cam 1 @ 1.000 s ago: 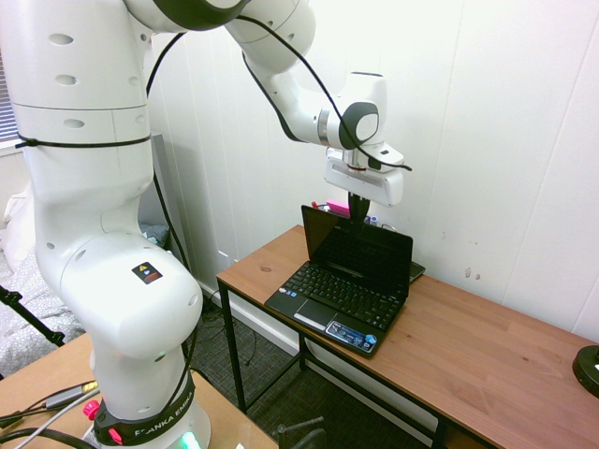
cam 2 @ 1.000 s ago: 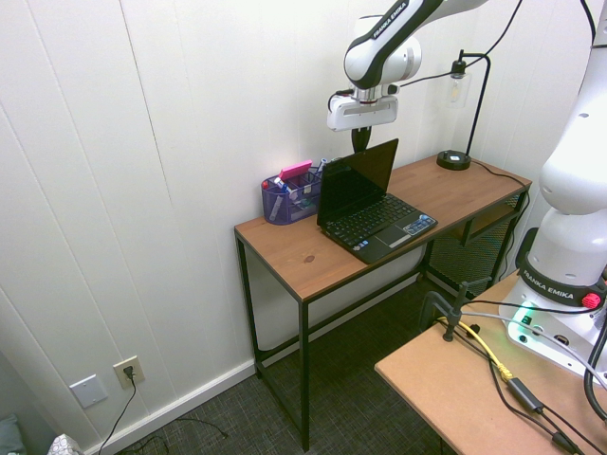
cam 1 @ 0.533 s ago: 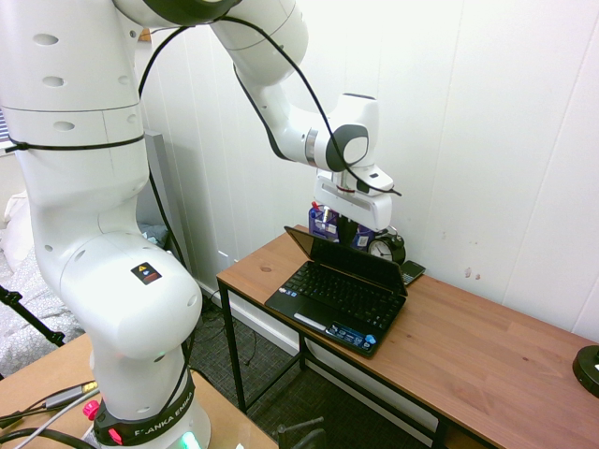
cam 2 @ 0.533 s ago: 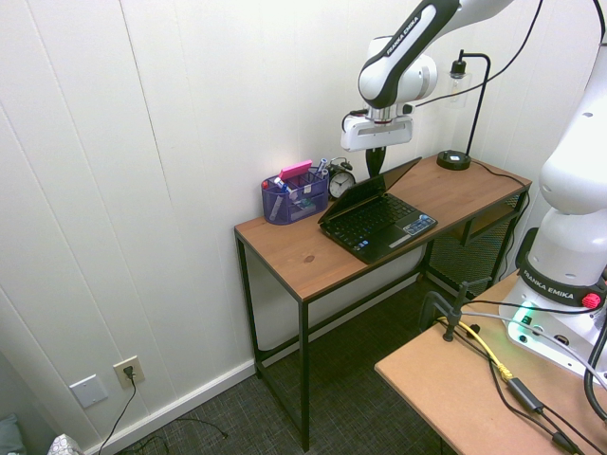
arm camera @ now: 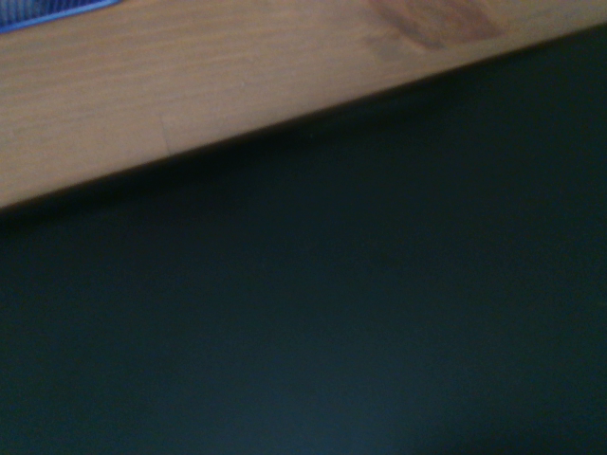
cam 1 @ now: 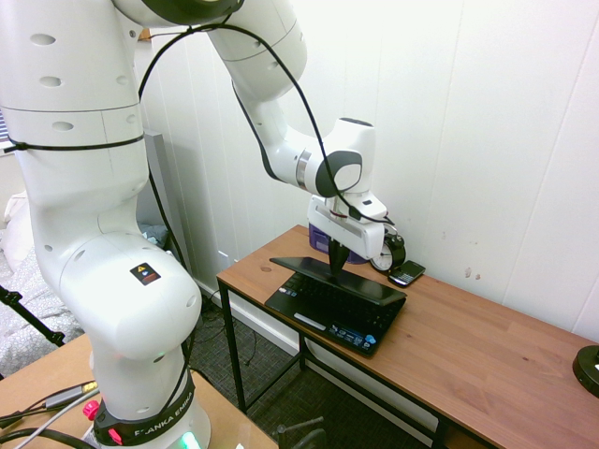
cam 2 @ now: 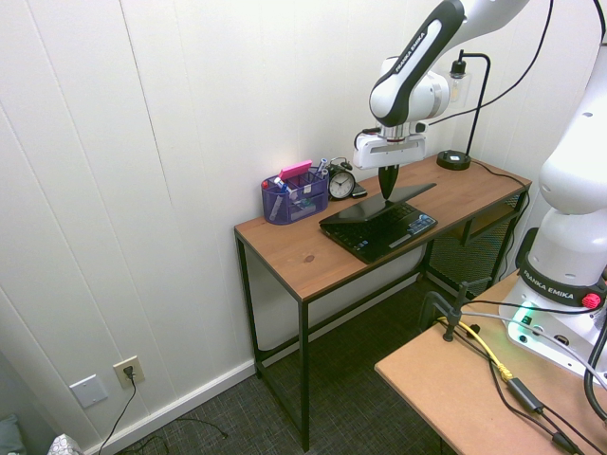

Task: Close the laptop lid

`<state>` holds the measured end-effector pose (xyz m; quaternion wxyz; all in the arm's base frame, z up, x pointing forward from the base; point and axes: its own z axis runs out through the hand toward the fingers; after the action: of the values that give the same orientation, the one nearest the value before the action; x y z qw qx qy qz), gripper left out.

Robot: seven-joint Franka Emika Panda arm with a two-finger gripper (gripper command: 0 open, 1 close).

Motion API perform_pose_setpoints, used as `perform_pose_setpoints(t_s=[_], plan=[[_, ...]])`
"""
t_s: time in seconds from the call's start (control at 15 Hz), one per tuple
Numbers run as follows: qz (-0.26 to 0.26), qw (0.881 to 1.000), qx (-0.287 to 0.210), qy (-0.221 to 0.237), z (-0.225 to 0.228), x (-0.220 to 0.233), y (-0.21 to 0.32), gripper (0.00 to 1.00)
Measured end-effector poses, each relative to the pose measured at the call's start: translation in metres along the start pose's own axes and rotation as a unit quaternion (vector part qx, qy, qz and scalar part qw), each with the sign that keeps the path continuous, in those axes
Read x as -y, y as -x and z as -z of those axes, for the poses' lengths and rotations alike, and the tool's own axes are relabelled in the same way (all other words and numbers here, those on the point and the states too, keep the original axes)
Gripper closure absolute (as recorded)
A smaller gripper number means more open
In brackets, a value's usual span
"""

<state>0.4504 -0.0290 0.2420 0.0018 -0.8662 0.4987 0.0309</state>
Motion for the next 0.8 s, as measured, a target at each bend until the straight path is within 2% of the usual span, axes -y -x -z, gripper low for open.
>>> perform_pose_setpoints(t_s=[0.47,0.8], plan=[[-0.015,0.999,0.028,0.005,-0.047,-0.009,-0.001,1.0],[-0.022,0.999,0.03,-0.005,-0.053,-0.009,-0.003,1.0]])
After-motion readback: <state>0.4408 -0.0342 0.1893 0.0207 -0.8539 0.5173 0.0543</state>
